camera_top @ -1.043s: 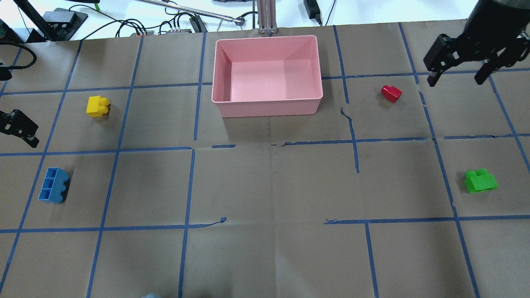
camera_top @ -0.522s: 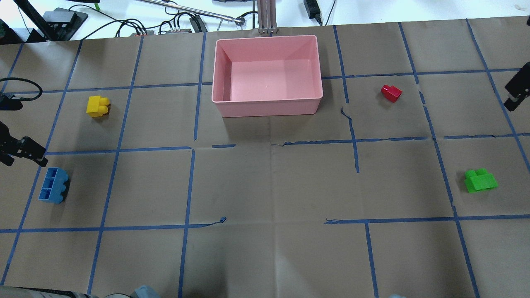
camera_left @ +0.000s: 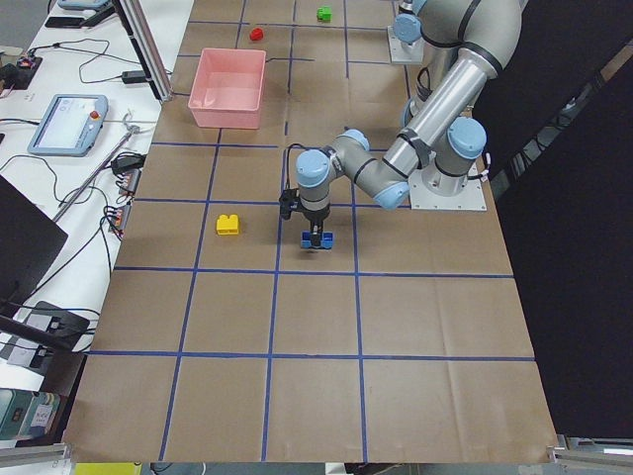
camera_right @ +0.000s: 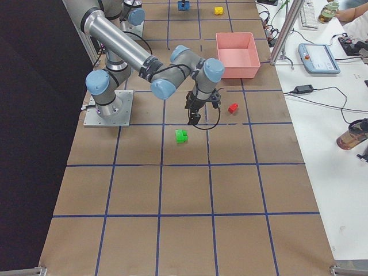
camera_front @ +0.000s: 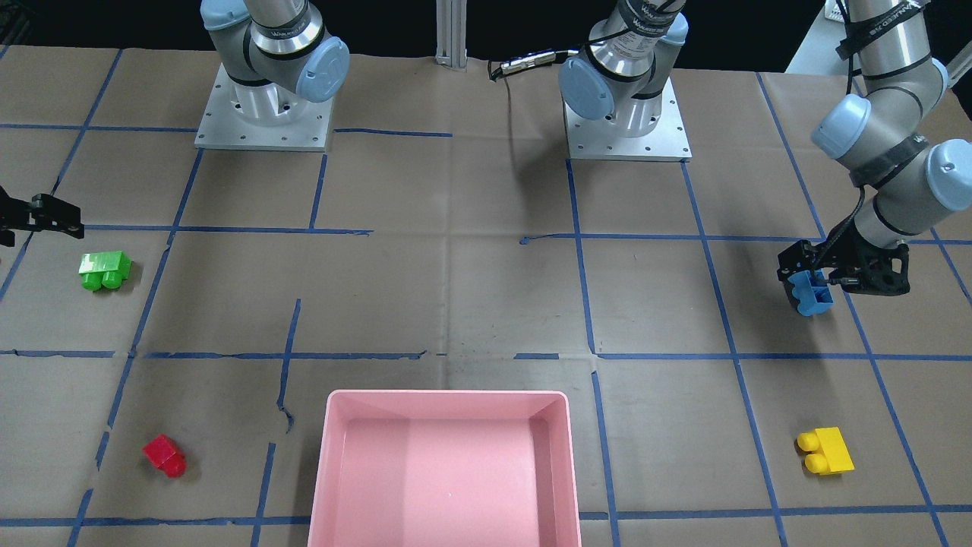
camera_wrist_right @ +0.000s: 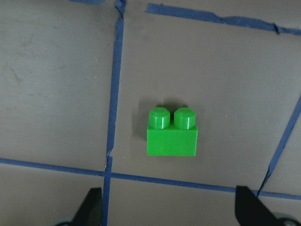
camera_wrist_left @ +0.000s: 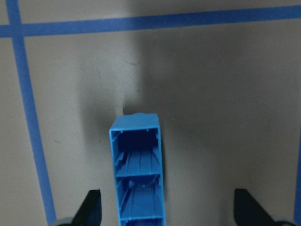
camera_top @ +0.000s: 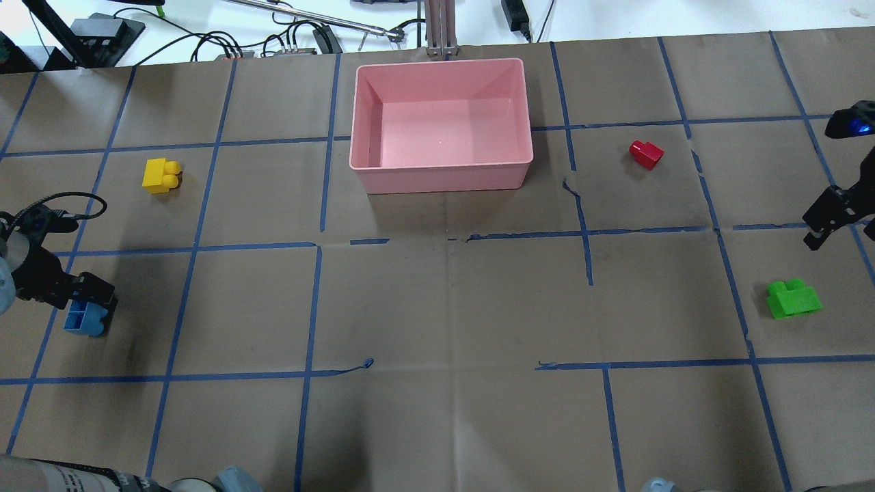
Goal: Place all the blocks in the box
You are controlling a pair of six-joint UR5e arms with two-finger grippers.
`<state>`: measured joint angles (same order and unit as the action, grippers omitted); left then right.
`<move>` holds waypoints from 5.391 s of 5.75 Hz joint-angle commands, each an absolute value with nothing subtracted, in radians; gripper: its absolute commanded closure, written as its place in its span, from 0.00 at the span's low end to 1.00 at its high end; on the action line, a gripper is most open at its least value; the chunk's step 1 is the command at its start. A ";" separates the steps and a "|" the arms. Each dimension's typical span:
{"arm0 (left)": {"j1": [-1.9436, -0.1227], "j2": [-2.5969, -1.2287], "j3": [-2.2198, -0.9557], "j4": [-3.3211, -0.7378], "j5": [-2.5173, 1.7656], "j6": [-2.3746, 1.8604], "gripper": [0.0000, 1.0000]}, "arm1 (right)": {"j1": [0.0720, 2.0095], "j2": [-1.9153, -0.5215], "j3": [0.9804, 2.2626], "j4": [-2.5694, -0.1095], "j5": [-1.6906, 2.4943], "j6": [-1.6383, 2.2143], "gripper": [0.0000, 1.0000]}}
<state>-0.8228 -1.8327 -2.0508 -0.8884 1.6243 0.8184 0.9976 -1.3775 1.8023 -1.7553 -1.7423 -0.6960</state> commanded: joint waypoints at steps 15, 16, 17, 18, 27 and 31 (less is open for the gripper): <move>-1.765 -2.348 -0.989 -1.241 1.595 -0.133 1.00 | 1.017 -1.192 1.667 -1.782 -1.725 -0.640 0.58; -1.767 -2.352 -0.995 -1.246 1.601 -0.133 0.18 | 1.066 -1.192 1.537 -1.647 -1.712 -0.579 0.58; -1.770 -2.324 -1.017 -1.264 1.603 -0.120 0.00 | 1.134 -1.187 1.426 -1.550 -1.683 -0.498 0.58; -1.749 -2.262 -1.073 -1.307 1.611 -0.106 0.00 | 1.208 -1.177 1.329 -1.478 -1.646 -0.383 0.58; -1.126 -2.288 -1.379 -1.013 1.612 0.456 0.01 | 1.764 -0.682 0.769 -1.565 -1.471 0.330 0.00; -1.126 -2.302 -1.379 -0.992 1.609 0.454 0.07 | 1.639 -0.844 0.779 -1.379 -1.489 0.098 0.00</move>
